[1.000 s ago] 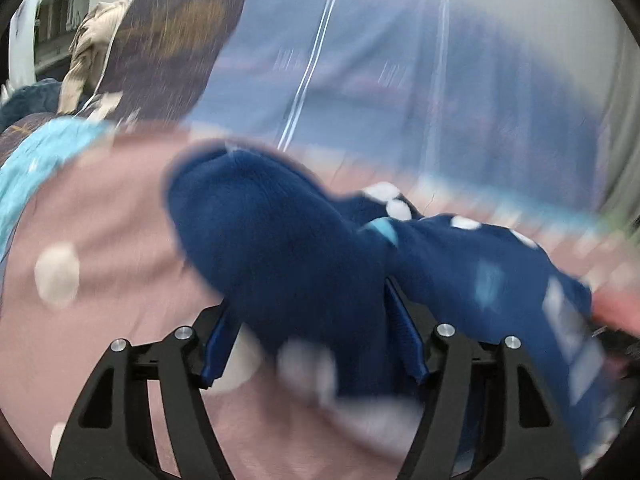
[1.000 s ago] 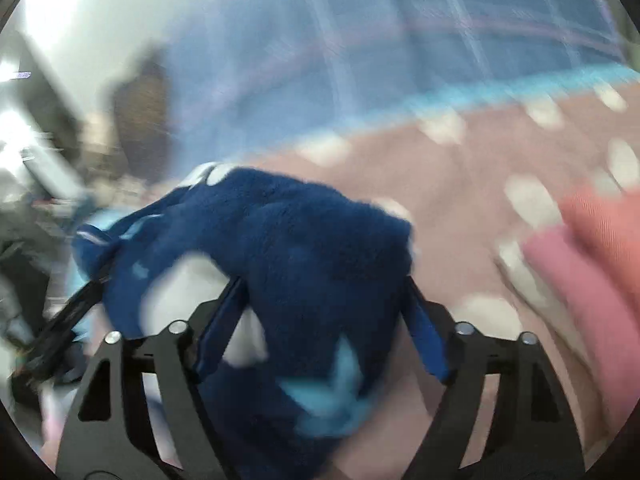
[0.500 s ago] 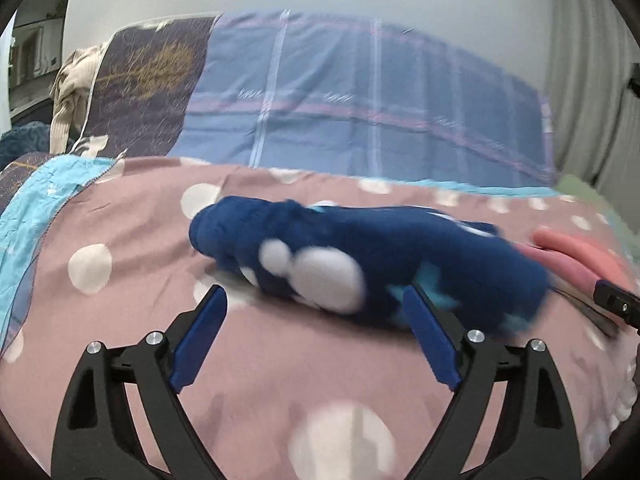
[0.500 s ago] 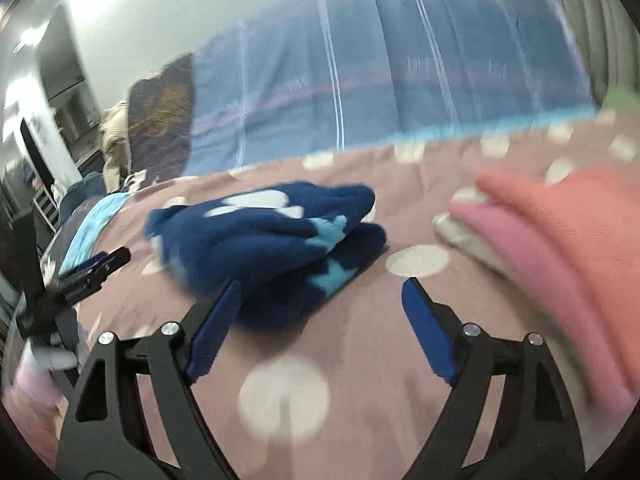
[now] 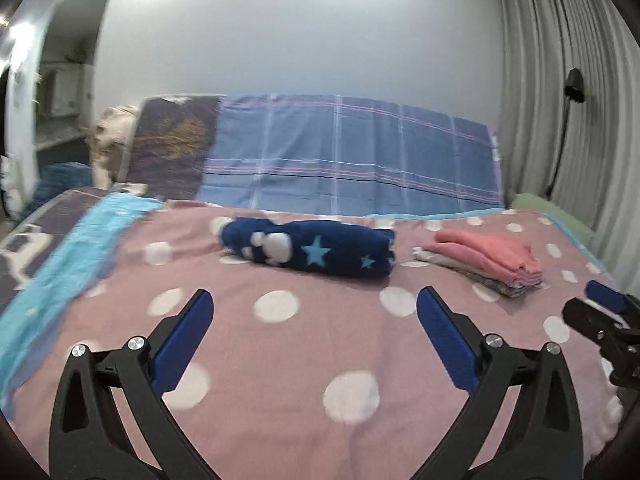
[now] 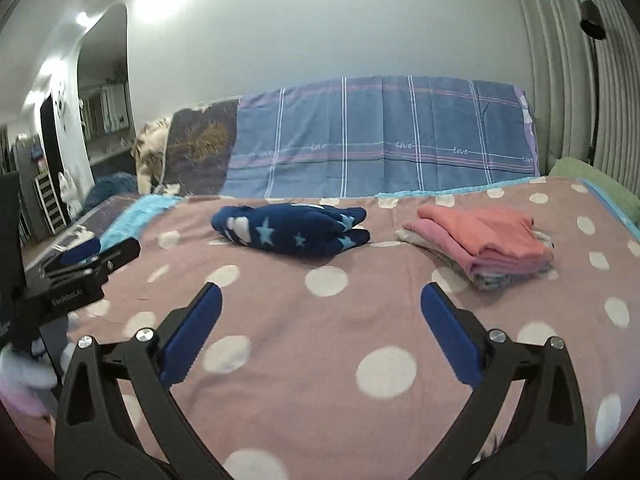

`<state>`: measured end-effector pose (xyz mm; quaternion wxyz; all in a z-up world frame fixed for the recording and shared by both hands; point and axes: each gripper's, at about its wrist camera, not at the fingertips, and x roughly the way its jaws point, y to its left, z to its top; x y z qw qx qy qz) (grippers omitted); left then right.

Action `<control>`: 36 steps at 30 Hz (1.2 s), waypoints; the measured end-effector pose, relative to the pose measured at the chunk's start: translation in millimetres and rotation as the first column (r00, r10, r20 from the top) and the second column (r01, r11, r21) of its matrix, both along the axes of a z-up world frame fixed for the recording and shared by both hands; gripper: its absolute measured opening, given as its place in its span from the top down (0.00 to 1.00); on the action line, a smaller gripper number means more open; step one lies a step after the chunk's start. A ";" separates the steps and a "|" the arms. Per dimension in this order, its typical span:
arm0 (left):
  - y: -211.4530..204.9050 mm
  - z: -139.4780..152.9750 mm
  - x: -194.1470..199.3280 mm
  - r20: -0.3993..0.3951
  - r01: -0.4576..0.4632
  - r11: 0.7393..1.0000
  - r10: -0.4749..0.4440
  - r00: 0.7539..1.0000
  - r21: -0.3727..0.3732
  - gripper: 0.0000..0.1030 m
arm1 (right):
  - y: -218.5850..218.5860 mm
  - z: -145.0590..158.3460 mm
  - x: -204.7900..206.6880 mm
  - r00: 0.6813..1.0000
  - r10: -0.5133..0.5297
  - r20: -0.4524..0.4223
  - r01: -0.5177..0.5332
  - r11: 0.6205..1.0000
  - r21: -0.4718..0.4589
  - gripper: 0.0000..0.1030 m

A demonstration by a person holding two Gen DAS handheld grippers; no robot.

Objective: Fold small clothes

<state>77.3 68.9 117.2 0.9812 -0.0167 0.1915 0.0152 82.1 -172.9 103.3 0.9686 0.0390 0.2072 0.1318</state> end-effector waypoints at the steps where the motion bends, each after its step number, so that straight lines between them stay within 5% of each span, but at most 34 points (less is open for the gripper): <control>1: -4.9 2.3 -10.9 0.008 -0.028 0.999 0.028 1.000 0.027 0.01 | -1.6 2.0 -10.9 1.000 -0.001 0.010 0.001 1.000 0.008 0.02; 4: -19.3 9.2 -43.4 0.059 -0.071 0.992 0.066 0.996 0.104 0.01 | -6.4 8.7 -37.6 1.000 -0.013 0.024 0.013 1.000 0.017 0.02; 9: -26.3 16.2 -77.5 0.054 -0.033 0.998 0.030 0.998 0.048 0.01 | -8.1 14.3 -63.3 0.999 -0.048 0.022 0.048 0.999 0.018 0.02; 14: -35.6 12.6 -97.6 0.053 -0.010 0.996 0.005 0.999 0.084 0.01 | -10.0 13.6 -81.6 0.997 -0.067 0.027 0.066 0.998 0.025 0.02; 36: -44.0 -19.7 -94.9 -0.058 0.010 0.995 -0.005 0.998 0.095 0.01 | -2.2 -12.7 -93.2 0.993 -0.116 -0.016 0.116 0.993 -0.002 0.02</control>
